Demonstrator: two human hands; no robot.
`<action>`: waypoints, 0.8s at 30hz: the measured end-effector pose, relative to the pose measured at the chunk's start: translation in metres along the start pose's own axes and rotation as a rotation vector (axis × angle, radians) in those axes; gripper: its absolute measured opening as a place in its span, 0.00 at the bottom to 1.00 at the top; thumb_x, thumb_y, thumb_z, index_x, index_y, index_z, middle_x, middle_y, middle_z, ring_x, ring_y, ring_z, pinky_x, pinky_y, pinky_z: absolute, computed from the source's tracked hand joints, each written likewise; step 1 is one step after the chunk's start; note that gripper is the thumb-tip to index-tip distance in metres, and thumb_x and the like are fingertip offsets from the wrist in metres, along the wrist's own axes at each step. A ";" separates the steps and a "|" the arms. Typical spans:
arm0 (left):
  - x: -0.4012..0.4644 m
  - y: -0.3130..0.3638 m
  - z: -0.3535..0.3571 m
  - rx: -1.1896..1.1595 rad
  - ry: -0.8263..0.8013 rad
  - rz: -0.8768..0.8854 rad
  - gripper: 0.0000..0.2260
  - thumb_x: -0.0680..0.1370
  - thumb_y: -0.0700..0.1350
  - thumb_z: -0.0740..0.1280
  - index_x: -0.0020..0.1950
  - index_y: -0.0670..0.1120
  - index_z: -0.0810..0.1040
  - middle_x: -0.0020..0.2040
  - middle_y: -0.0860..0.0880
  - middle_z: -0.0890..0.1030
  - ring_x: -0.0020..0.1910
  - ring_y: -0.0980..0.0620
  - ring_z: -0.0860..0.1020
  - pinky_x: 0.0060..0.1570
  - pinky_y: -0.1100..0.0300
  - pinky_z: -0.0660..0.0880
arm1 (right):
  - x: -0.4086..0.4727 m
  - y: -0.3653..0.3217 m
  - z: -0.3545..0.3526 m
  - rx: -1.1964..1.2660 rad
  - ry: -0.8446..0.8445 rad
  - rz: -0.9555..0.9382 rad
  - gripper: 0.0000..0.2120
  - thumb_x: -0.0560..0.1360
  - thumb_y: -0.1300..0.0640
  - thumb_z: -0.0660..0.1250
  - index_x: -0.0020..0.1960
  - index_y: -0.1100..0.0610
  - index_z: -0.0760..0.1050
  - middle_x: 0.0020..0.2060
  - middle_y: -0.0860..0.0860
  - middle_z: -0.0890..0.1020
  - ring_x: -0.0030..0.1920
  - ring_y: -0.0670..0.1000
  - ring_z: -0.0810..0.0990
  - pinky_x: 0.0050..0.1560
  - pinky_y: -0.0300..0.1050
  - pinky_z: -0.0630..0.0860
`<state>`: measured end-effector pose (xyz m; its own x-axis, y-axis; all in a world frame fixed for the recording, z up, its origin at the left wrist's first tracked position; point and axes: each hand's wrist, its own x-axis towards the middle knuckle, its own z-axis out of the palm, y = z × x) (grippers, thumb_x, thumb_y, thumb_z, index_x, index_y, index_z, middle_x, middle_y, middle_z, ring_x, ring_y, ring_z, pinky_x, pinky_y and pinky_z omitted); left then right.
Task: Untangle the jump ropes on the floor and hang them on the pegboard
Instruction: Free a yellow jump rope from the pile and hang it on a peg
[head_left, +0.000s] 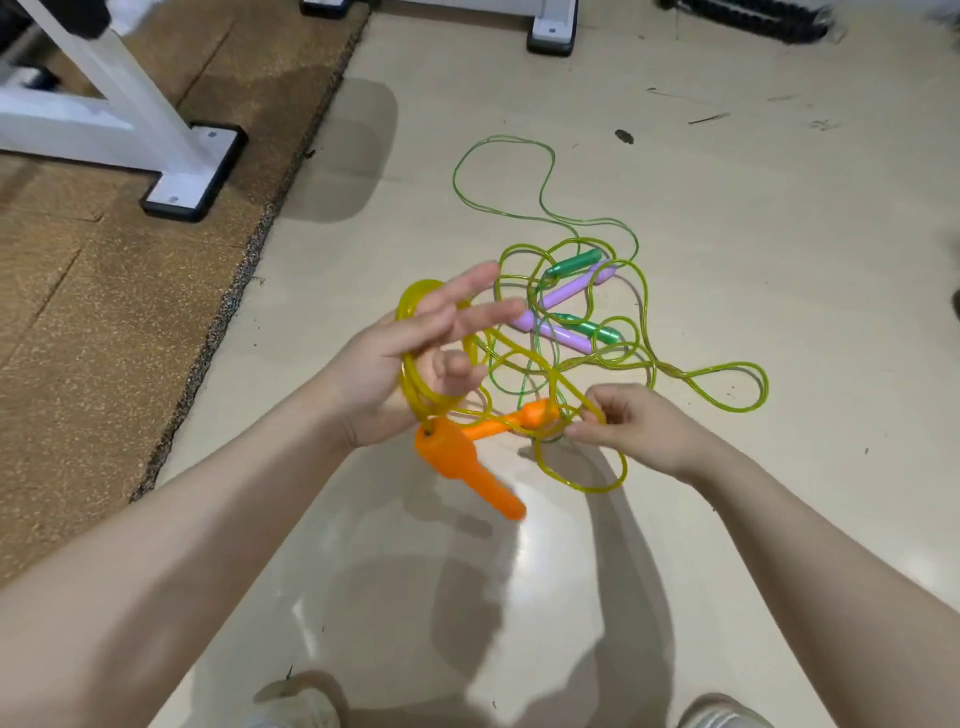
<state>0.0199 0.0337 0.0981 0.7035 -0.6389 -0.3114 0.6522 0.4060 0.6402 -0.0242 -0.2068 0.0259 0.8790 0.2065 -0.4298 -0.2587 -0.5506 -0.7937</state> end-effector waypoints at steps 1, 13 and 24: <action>0.001 -0.002 -0.004 -0.082 0.045 0.037 0.17 0.65 0.43 0.67 0.53 0.49 0.83 0.51 0.46 0.84 0.28 0.56 0.80 0.29 0.65 0.77 | -0.001 0.002 0.001 -0.036 -0.020 0.019 0.16 0.67 0.45 0.70 0.30 0.52 0.67 0.28 0.49 0.71 0.33 0.50 0.68 0.38 0.51 0.65; 0.020 -0.030 -0.009 0.391 0.413 0.087 0.21 0.81 0.45 0.58 0.74 0.47 0.59 0.65 0.55 0.74 0.50 0.54 0.80 0.50 0.64 0.76 | -0.014 -0.103 -0.001 0.309 -0.640 0.060 0.10 0.71 0.60 0.65 0.52 0.59 0.75 0.23 0.48 0.75 0.16 0.42 0.61 0.23 0.35 0.63; 0.001 -0.029 0.016 0.558 -0.179 -0.440 0.11 0.77 0.47 0.65 0.53 0.43 0.82 0.25 0.53 0.68 0.17 0.60 0.57 0.20 0.67 0.54 | 0.010 -0.066 -0.008 0.047 0.346 -0.264 0.08 0.72 0.55 0.67 0.37 0.44 0.76 0.31 0.44 0.77 0.36 0.45 0.74 0.42 0.43 0.71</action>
<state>-0.0031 0.0110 0.0908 0.3219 -0.7823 -0.5333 0.5889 -0.2756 0.7597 0.0049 -0.1746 0.0771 0.9978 0.0478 -0.0463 -0.0180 -0.4765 -0.8790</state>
